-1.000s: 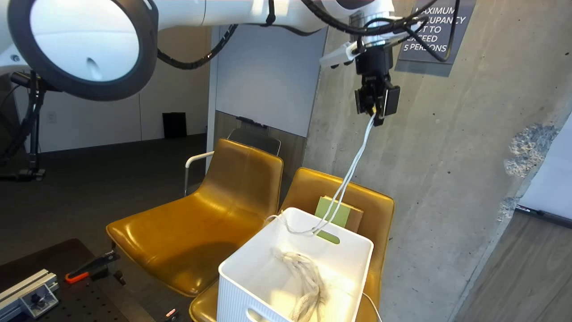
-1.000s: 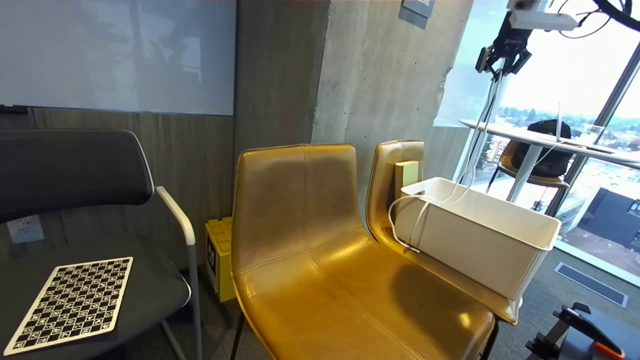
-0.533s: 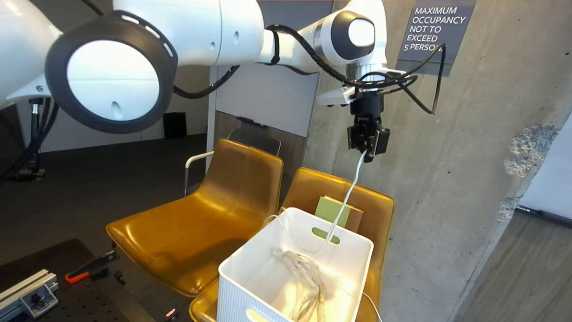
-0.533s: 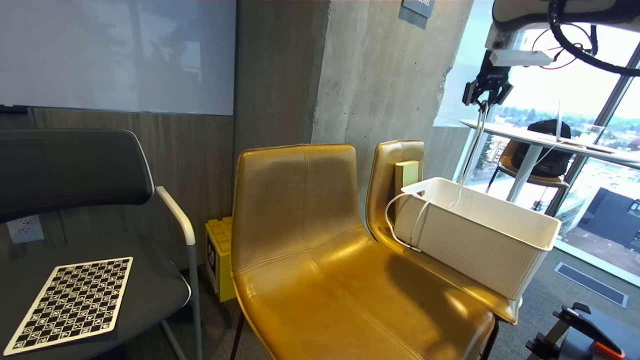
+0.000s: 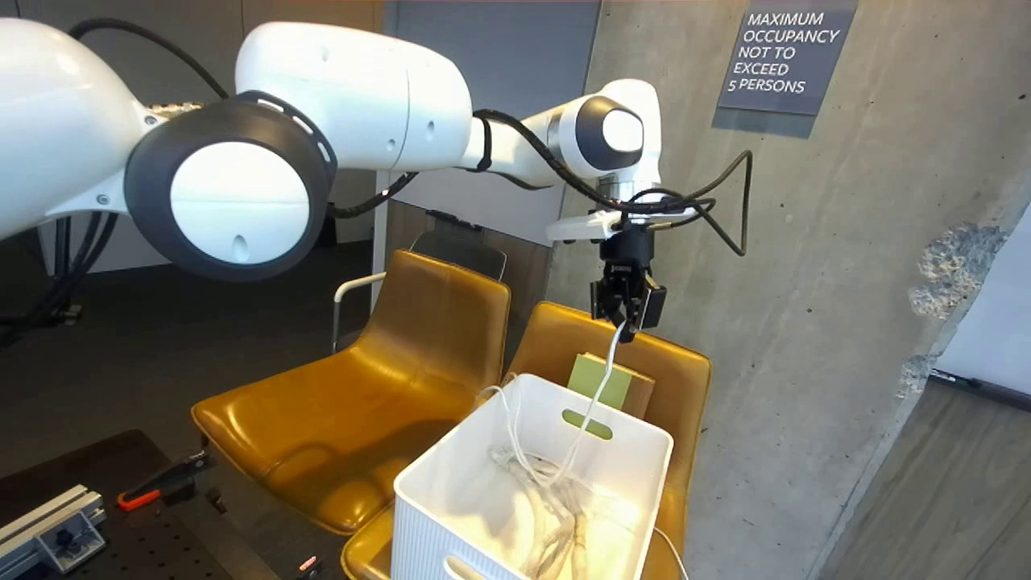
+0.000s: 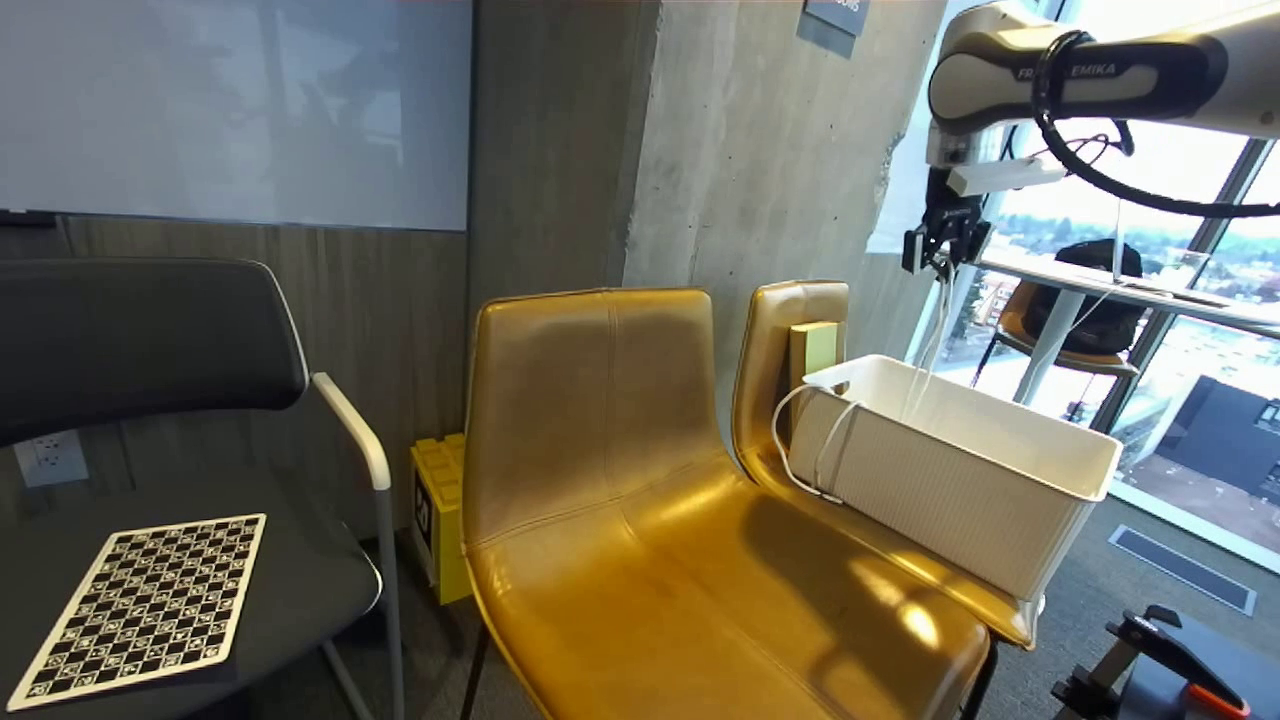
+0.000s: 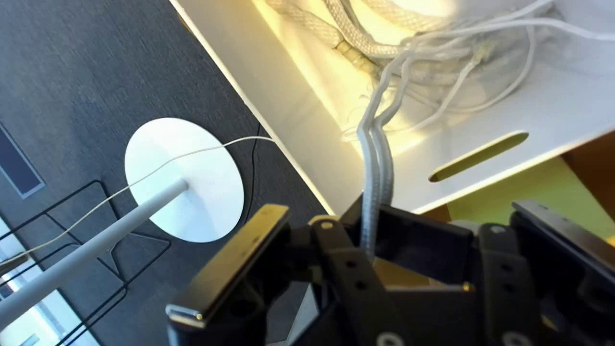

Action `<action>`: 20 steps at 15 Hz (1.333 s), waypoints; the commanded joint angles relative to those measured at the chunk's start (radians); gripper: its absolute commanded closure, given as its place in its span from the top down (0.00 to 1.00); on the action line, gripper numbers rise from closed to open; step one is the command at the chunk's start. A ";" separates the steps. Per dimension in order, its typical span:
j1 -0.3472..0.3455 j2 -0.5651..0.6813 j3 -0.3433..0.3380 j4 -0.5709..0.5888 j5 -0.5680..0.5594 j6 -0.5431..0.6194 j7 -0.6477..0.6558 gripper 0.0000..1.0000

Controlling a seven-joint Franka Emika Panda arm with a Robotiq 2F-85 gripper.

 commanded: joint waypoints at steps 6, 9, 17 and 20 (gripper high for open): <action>0.041 0.120 -0.018 0.043 -0.127 -0.099 -0.282 0.00; 0.035 0.149 -0.018 0.046 -0.132 -0.089 -0.303 0.33; 0.073 0.055 0.014 0.019 -0.114 -0.006 -0.420 0.91; 0.129 0.018 0.041 0.010 -0.112 0.014 -0.521 1.00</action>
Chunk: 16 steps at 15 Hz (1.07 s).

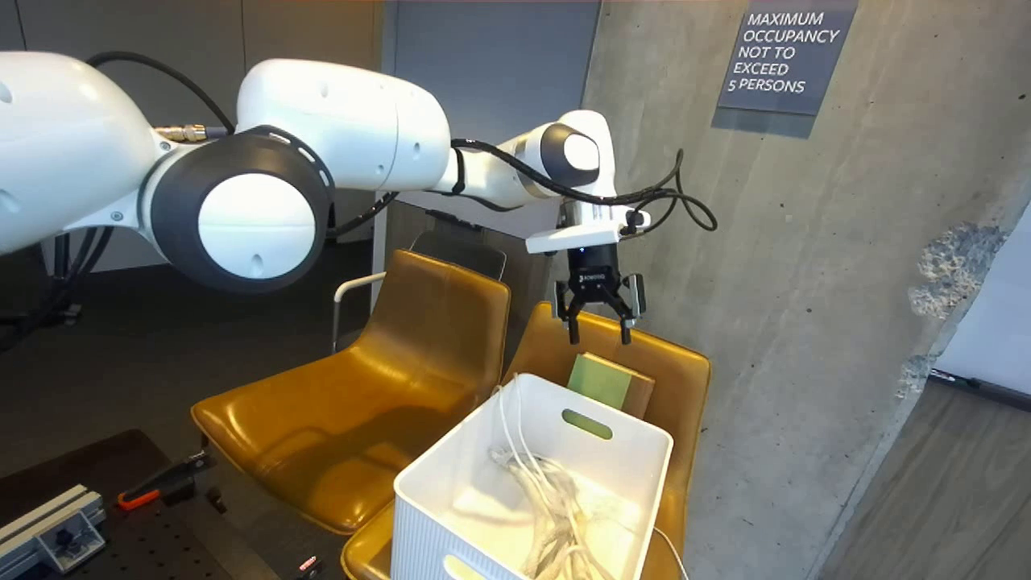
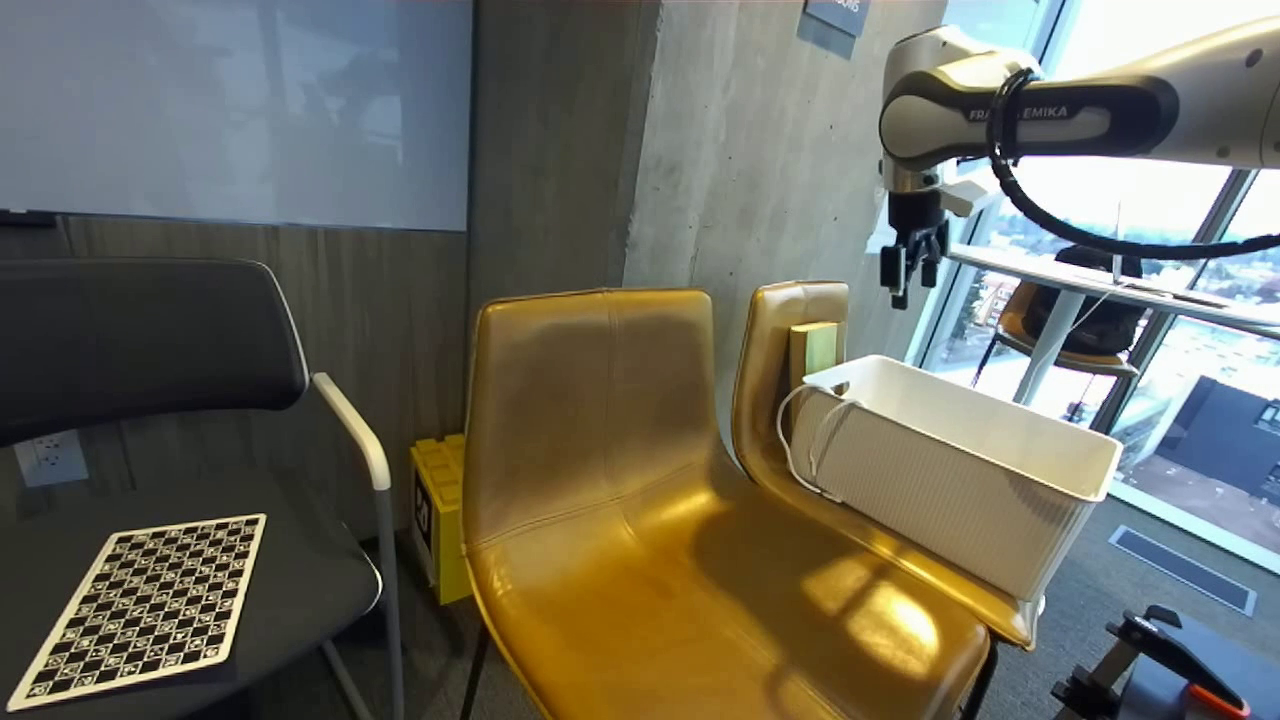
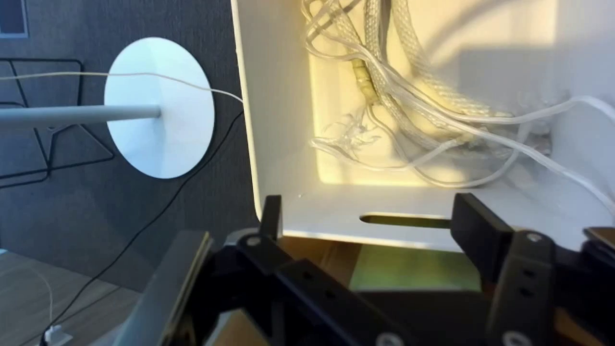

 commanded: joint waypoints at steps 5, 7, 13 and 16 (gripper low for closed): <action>0.162 -0.062 0.063 -0.033 -0.009 0.004 -0.239 1.00; 0.211 -0.061 0.068 -0.040 -0.017 -0.001 -0.287 1.00; 0.314 0.007 0.065 0.006 -0.039 -0.034 -0.384 1.00; 0.331 0.051 0.056 0.009 -0.056 -0.019 -0.394 1.00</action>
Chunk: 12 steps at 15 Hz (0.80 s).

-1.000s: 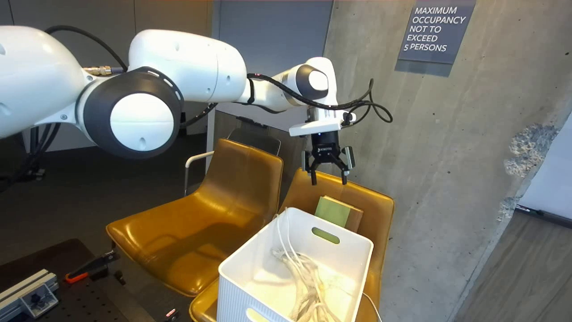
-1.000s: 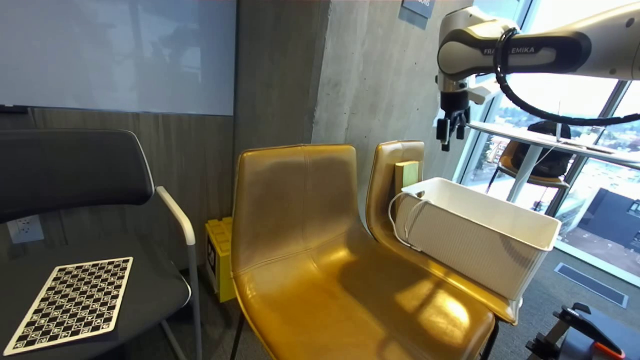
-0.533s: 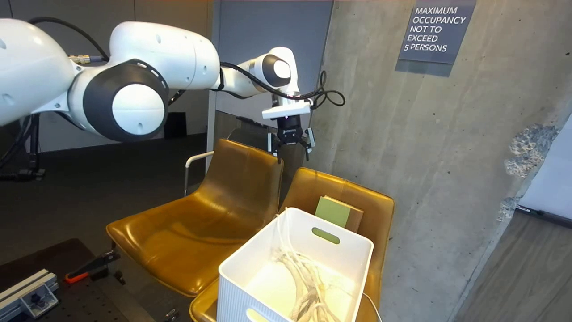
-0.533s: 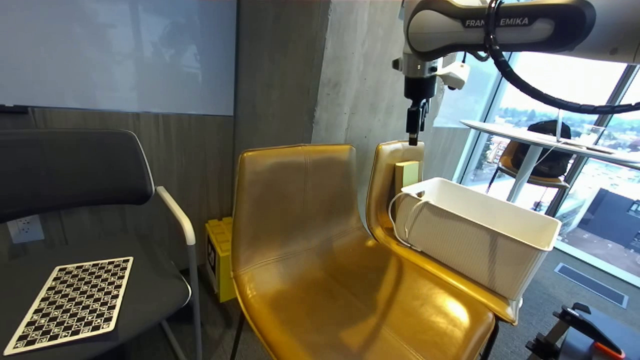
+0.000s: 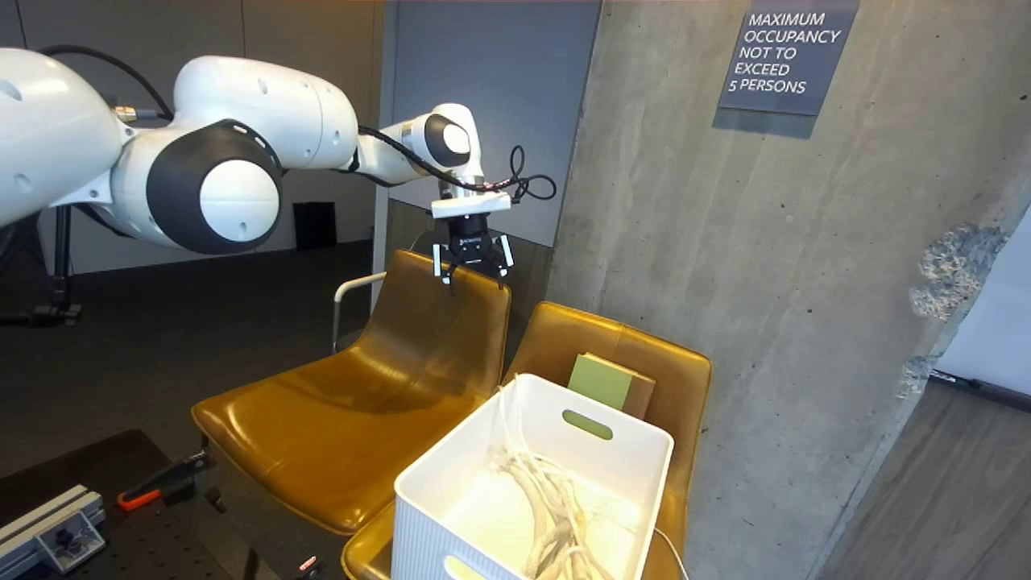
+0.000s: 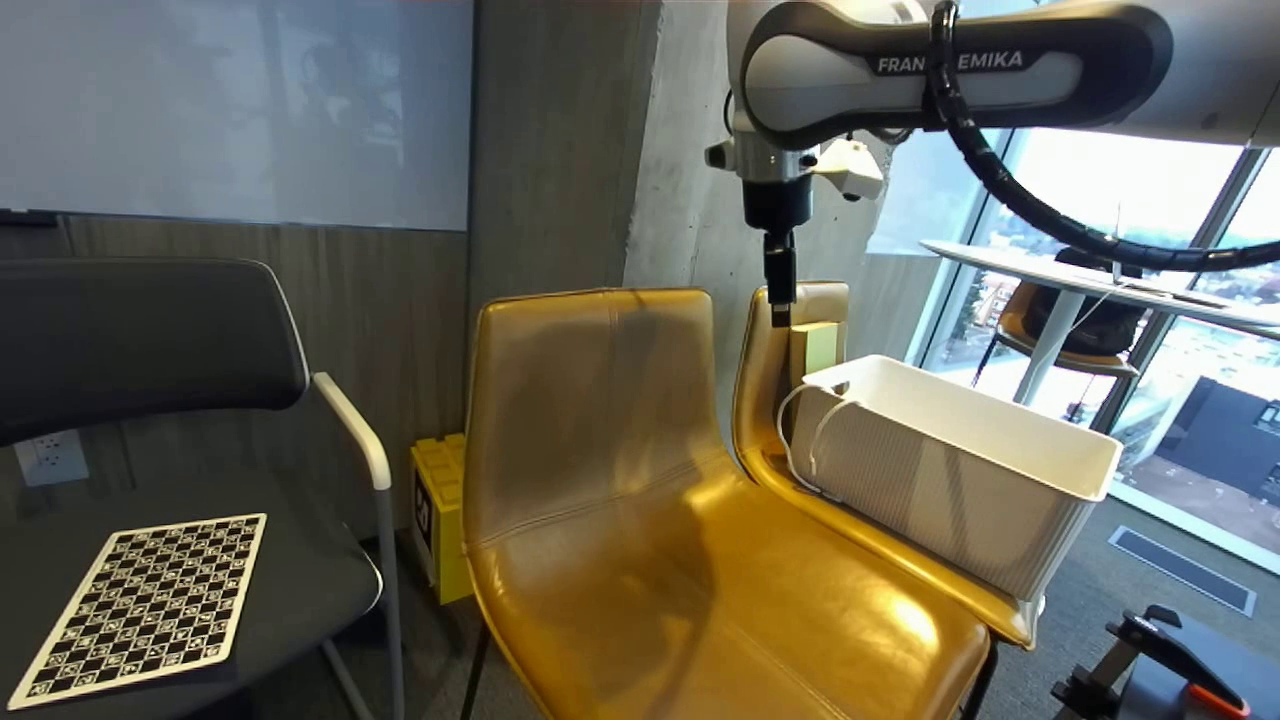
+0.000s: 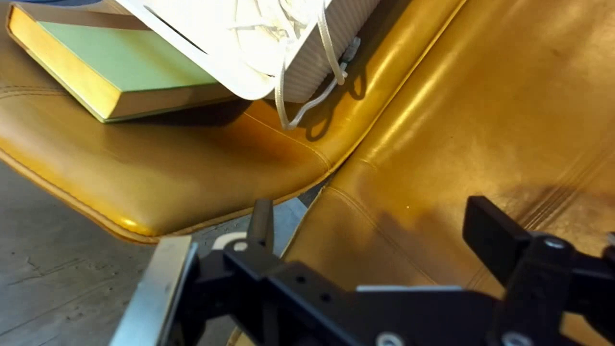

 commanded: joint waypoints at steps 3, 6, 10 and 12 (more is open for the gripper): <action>0.005 0.095 -0.010 0.034 -0.054 0.036 -0.014 1.00; -0.002 0.143 -0.023 0.033 -0.069 0.068 -0.007 1.00; -0.016 0.193 -0.038 0.032 -0.082 0.104 -0.004 1.00; -0.029 0.212 -0.045 0.032 -0.086 0.122 -0.005 1.00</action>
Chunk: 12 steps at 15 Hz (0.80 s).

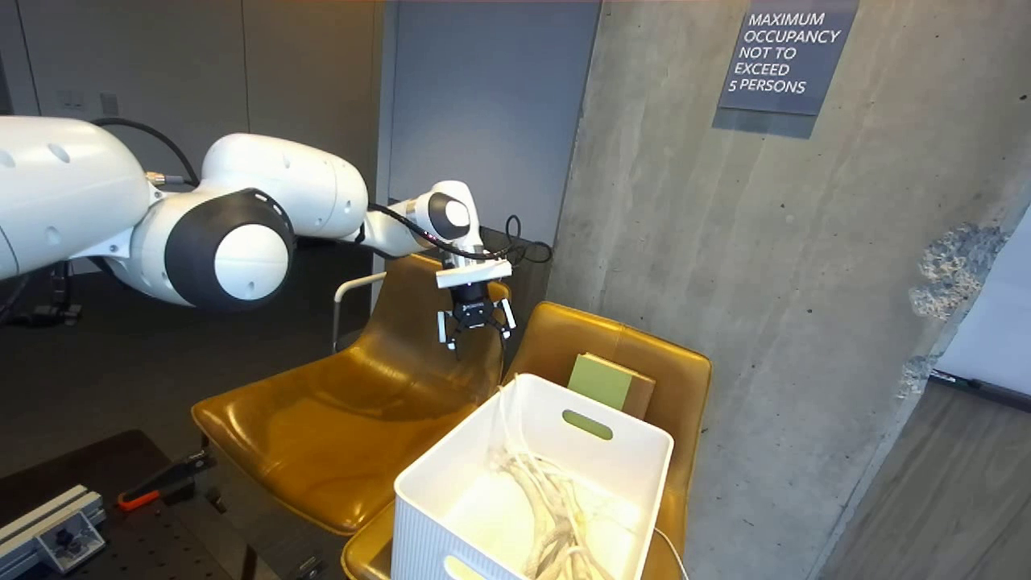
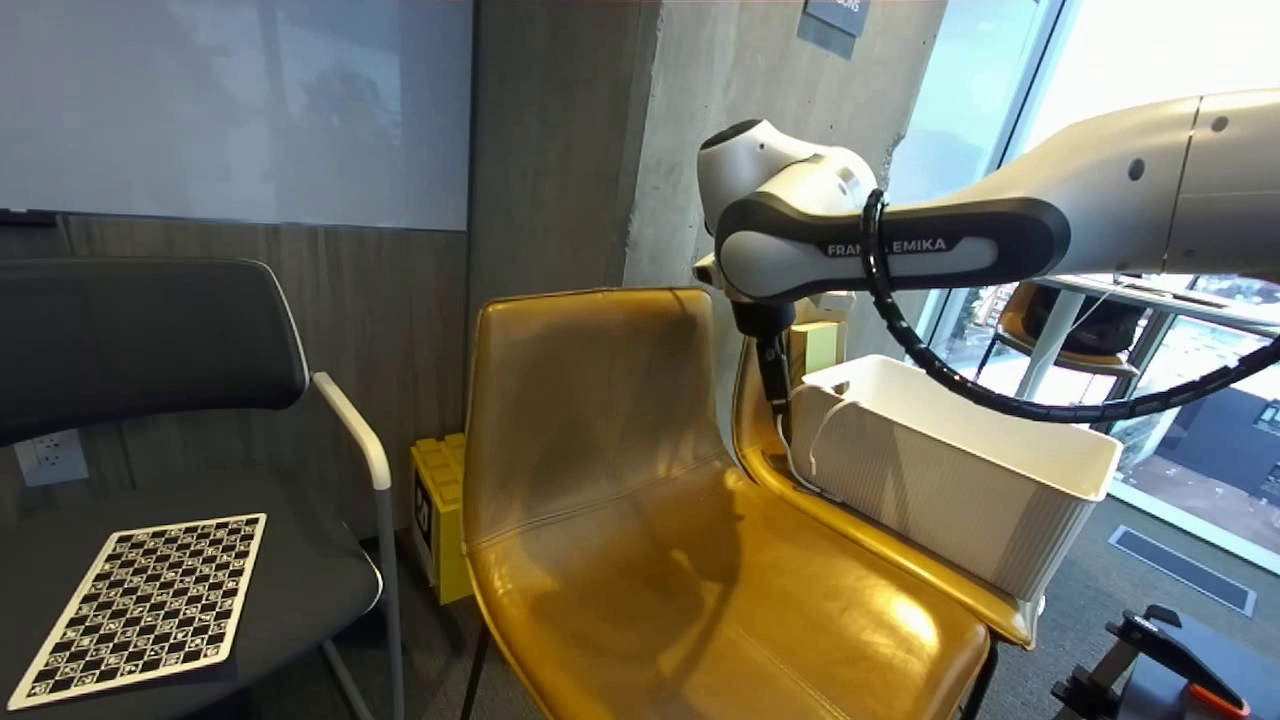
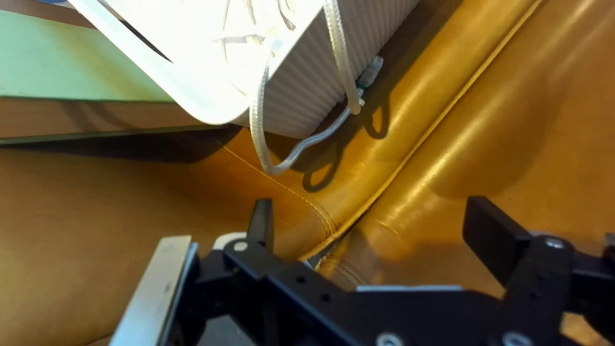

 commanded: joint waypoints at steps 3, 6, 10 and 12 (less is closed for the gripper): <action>-0.027 0.044 -0.018 0.029 -0.022 0.026 -0.003 1.00; -0.034 0.049 -0.020 0.029 -0.023 0.027 -0.002 1.00; -0.035 0.042 -0.022 0.024 -0.023 0.032 0.003 1.00; -0.036 0.034 -0.024 0.010 -0.023 0.040 0.006 1.00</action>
